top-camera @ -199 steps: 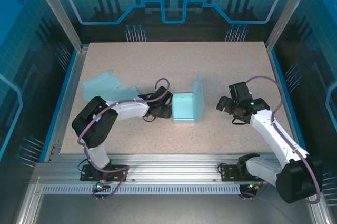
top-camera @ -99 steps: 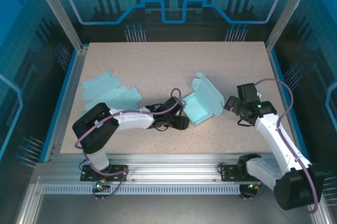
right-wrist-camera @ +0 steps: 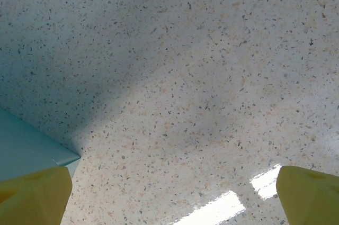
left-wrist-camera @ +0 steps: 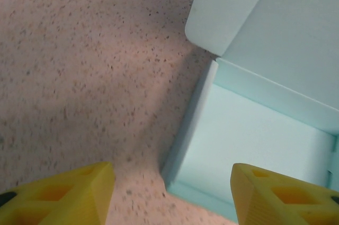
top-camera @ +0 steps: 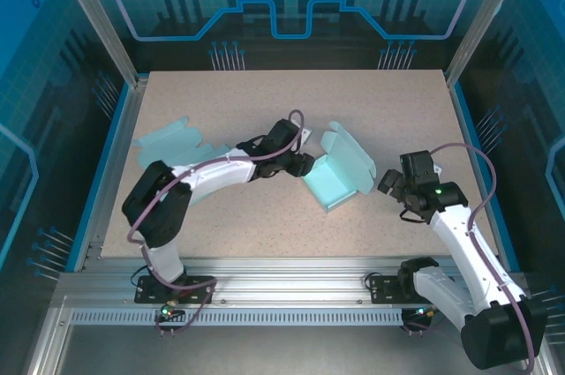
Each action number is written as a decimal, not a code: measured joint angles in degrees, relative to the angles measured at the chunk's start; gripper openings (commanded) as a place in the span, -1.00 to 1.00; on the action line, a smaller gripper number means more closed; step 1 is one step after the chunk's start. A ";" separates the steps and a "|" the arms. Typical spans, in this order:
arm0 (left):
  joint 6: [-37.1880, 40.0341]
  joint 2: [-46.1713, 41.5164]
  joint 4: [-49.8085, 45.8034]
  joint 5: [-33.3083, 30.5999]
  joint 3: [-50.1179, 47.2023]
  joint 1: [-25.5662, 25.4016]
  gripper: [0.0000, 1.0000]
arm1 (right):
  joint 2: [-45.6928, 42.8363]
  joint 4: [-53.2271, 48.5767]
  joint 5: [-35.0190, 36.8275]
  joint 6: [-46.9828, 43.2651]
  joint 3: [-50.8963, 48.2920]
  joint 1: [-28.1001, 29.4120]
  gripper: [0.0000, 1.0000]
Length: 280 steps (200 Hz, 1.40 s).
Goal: Fold the paper box
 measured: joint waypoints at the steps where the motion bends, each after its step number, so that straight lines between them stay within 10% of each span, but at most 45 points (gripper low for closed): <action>1: 0.17 0.20 -0.02 0.00 0.11 0.00 0.24 | 0.00 0.00 0.00 0.00 0.00 0.00 1.00; 109: 6.80 9.57 -1.92 0.39 5.90 -0.17 0.24 | -0.02 0.24 -0.85 0.00 0.00 0.00 1.00; 179: 7.28 14.49 -2.93 -3.50 8.26 -1.73 -0.13 | -0.42 0.52 -0.87 0.00 0.02 0.00 1.00; 280: -5.51 14.56 -4.66 -19.10 8.31 -1.68 -0.41 | 0.20 2.23 -2.97 -0.48 0.02 0.00 1.00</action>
